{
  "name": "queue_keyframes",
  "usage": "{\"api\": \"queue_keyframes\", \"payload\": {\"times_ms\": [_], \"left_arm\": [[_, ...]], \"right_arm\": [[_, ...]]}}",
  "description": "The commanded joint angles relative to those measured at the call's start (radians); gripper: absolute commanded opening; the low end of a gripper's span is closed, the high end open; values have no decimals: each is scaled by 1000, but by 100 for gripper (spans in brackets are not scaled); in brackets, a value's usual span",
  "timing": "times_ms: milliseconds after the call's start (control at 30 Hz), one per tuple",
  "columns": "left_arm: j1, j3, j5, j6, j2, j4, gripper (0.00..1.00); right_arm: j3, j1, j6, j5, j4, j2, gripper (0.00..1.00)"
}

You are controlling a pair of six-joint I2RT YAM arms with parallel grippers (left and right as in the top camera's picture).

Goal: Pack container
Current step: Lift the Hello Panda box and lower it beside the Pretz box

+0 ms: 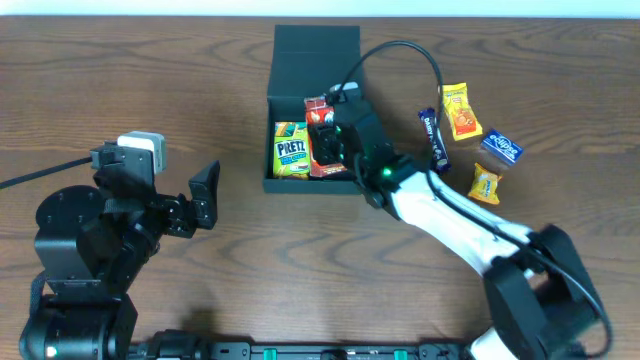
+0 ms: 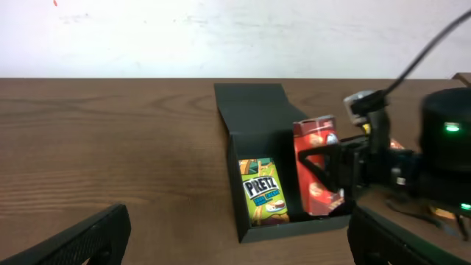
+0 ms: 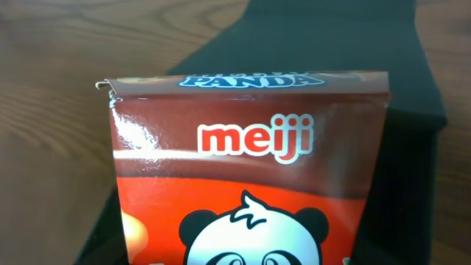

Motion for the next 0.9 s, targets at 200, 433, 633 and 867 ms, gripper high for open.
{"api": "queue_keyframes", "payload": {"times_ms": [200, 433, 633, 867], "left_arm": [[5, 15, -3, 18, -1, -3, 95], [5, 15, -4, 18, -1, 1, 95], [5, 15, -4, 18, -1, -2, 95], [5, 15, -4, 18, 0, -23, 95]], "right_arm": [[59, 6, 21, 133, -16, 77, 52], [59, 8, 39, 124, -19, 77, 93], [72, 8, 34, 121, -20, 56, 99], [72, 8, -115, 107, -23, -72, 92]]}}
